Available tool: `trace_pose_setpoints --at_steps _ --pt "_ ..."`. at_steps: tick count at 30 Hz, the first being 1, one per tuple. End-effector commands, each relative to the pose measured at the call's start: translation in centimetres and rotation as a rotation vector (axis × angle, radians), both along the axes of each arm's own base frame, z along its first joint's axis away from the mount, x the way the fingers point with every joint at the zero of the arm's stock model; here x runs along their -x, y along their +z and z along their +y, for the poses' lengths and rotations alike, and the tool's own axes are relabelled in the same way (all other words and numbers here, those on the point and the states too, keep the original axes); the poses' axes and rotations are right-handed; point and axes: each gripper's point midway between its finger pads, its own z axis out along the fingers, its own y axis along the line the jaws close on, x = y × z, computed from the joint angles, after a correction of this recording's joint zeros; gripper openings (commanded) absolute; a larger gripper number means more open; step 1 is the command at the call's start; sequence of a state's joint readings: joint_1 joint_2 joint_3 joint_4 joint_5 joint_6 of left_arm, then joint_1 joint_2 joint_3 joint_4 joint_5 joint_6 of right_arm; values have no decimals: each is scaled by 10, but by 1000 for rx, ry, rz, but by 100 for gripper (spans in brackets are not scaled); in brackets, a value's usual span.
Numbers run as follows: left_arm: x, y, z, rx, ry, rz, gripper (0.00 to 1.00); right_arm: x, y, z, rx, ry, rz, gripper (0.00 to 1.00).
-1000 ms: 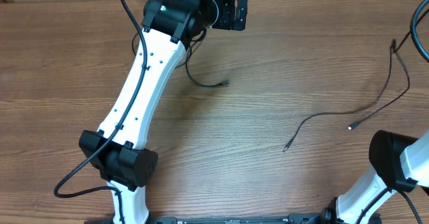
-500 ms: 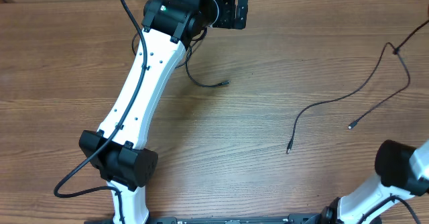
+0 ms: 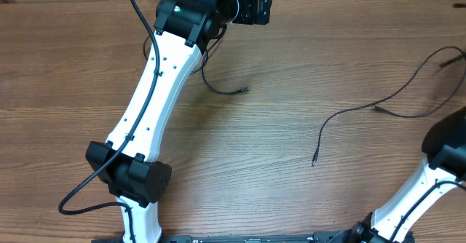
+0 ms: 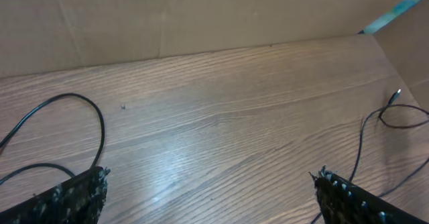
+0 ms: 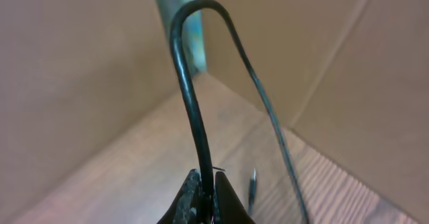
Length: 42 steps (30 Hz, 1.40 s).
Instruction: Untangle cables
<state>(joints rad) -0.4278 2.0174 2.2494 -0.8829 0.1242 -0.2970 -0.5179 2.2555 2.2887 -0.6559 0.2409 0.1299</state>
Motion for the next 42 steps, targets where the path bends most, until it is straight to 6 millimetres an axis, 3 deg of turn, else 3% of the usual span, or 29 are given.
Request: trace_pose_setpoints --at_steps 1,4,5,6,7,8,9,14,18,22,29,33,35,39,42 --pt "-2 -3 -2 15 7 11 100 -6 -48 -5 -36 -9 78 4" --pt "-2 -3 -2 20 11 14 100 -9 -55 -3 -51 4 81 8" --pt "-2 -3 -2 20 11 14 100 -9 -55 -2 -55 7 79 24" --pt "-2 -3 -2 20 11 15 100 -10 -55 -1 -60 14 79 52" --pt "-2 -3 -2 20 11 15 100 -10 -56 0 -65 14 79 73" --pt "-2 -3 -2 20 11 15 99 -8 -57 2 -79 14 86 90" --pt "-2 -3 -2 23 14 17 99 -6 -58 4 -95 7 92 100" --pt "-2 -3 -2 24 15 18 100 0 -33 28 -160 48 85 100" --pt "-2 -4 -2 23 15 20 100 29 -16 46 -316 -79 50 100" --pt "-2 -5 -1 19 15 26 99 71 -46 68 -488 -211 180 100" --pt "-2 -12 -1 11 17 41 99 114 -76 106 -642 -217 400 100" --pt "1 -17 0 -1 17 65 100 125 -102 120 -707 -214 481 100" --pt "2 -18 1 -4 16 68 99 122 -118 134 -748 -107 528 100" --pt "4 -20 1 -8 15 77 100 123 -146 177 -835 141 632 100" --pt "5 -22 2 -14 16 89 100 128 -158 208 -908 212 685 100"
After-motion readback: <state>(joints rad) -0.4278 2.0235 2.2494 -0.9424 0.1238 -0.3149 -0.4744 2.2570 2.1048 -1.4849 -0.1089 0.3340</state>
